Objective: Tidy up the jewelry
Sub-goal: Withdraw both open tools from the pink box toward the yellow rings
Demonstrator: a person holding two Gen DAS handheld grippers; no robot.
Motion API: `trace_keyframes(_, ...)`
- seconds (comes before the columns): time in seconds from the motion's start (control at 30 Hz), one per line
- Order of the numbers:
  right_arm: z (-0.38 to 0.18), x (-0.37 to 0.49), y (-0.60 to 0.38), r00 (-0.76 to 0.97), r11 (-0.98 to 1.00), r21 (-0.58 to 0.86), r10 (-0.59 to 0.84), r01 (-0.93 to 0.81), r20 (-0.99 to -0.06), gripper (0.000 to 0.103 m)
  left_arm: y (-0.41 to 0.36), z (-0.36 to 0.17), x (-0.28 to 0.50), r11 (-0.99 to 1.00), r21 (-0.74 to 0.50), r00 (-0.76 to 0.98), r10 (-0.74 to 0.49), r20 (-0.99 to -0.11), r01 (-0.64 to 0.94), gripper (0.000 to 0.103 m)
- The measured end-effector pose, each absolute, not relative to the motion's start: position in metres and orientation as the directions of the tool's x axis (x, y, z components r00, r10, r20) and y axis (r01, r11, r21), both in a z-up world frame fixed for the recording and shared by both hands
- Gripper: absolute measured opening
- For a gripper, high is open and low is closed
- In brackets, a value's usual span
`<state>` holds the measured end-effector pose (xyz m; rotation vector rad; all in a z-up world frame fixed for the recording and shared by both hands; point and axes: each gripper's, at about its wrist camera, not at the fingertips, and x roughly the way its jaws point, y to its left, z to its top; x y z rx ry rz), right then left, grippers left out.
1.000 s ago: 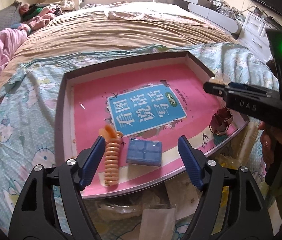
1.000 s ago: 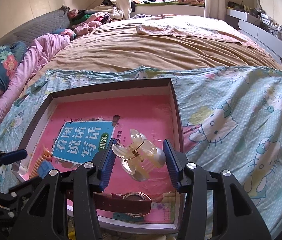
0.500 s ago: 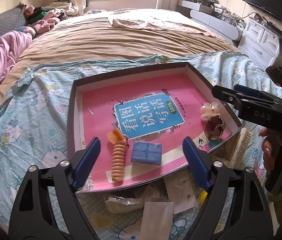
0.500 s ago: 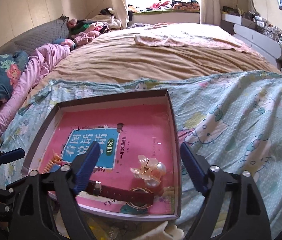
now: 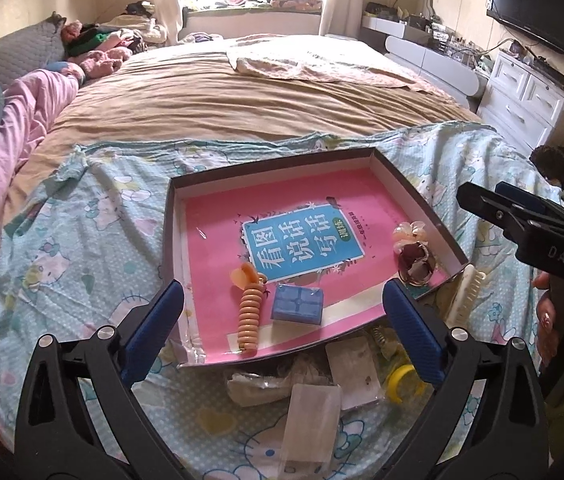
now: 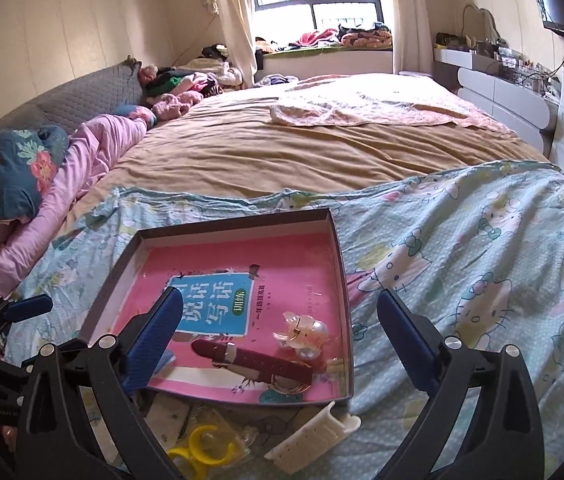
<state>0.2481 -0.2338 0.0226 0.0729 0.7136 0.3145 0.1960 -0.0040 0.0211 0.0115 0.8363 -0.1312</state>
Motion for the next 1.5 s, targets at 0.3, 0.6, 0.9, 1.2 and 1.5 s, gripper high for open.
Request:
trace_keyframes(0.3, 0.041, 0.226, -0.231, 0.732, 0.944, 0.170, 0.326, -0.282, -0.598, 0.098, 0.003, 0.033, 0.179, 0.994, -0.043, 0.689, -0.102, -0.718, 0.102, 0.093)
trace_keyframes(0.6, 0.061, 0.205, -0.223, 0.748, 0.933, 0.167, 0.356, -0.319, -0.561, 0.098, 0.010, 0.044, 0.158, 0.995, -0.044, 0.712, -0.095, -0.696, 0.089, 0.093)
trace_keyframes(0.9, 0.072, 0.187, -0.217, 0.751, 0.920, 0.164, 0.387, -0.356, -0.536, 0.098, 0.016, 0.053, 0.140, 0.997, -0.036, 0.732, -0.074, -0.677, 0.067, 0.093)
trace_keyframes(1.2, 0.078, 0.172, -0.223, 0.751, 0.914, 0.164, 0.400, -0.372, -0.525, 0.098, 0.019, 0.053, 0.127, 0.998, -0.037, 0.738, -0.062, -0.672, 0.050, 0.093)
trace_keyframes(1.5, 0.075, 0.159, -0.234, 0.753, 0.916, 0.158, 0.394, -0.369, -0.526, 0.098, 0.018, 0.045, 0.116, 0.999, -0.018, 0.725, -0.049, -0.686, 0.051, 0.093)
